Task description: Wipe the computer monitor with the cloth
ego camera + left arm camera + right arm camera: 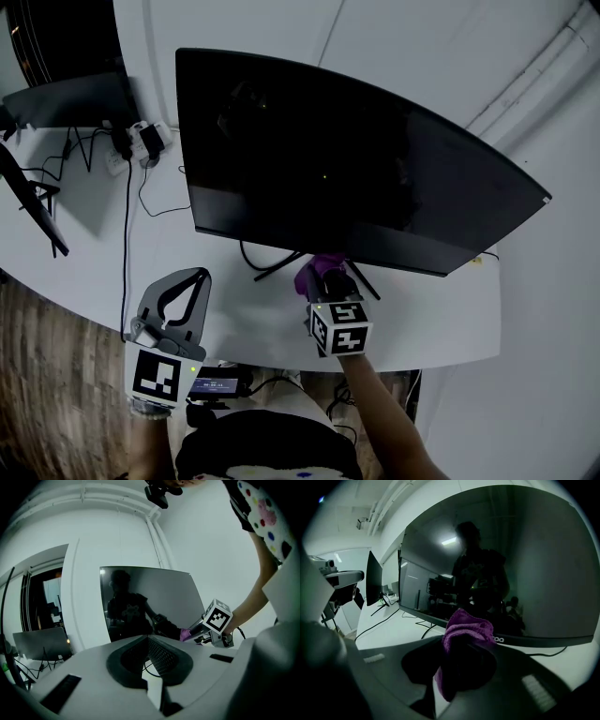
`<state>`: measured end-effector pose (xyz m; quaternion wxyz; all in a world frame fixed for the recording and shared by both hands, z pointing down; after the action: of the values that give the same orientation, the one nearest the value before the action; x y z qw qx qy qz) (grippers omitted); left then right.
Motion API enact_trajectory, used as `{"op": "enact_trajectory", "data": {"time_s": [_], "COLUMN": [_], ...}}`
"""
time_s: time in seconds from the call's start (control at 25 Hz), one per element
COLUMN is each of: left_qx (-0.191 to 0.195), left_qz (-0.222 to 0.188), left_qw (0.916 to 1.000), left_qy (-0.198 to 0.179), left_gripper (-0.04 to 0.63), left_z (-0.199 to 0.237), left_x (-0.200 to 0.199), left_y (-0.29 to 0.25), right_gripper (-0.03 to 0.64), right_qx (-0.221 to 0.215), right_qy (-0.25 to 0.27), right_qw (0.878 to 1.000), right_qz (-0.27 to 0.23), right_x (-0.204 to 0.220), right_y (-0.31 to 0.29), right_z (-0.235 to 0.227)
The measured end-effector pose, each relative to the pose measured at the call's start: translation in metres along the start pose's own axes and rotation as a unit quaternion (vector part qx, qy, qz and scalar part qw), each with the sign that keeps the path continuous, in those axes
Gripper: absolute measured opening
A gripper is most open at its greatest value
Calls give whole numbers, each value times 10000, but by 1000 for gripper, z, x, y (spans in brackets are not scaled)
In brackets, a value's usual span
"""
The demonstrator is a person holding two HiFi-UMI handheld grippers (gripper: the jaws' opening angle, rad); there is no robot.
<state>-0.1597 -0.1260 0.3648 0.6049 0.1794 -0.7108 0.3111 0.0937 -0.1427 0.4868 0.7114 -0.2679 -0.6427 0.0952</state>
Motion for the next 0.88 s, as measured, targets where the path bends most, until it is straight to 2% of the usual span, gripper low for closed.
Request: {"op": "enact_trajectory", "data": {"time_s": [0.36, 0.88], "left_qx": [-234, -452], "left_qz": [106, 145], "left_qw": [9997, 9988], "left_qy": [30, 112], "left_gripper": [5, 5], "left_z": [25, 50], "left_x": [12, 22], "left_y": [15, 29], "right_gripper": [64, 64], "right_qx": [-386, -796], "right_qy": [609, 799], "right_qw": [9973, 9936], "right_qz": [118, 101], "right_x": [-14, -28], "right_y": [-24, -46], "right_z": [41, 79]}}
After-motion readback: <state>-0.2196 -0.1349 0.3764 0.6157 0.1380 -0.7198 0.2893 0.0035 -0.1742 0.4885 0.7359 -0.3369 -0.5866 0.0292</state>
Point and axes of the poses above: the fingertips, and each gripper's own axes: y backward along the fingers, z to its left, x out of its underside, the point moved 7 cm from there along y, backward along the fingers, and after that the axes turned 7 degrees about y, right-handed, at the moved point
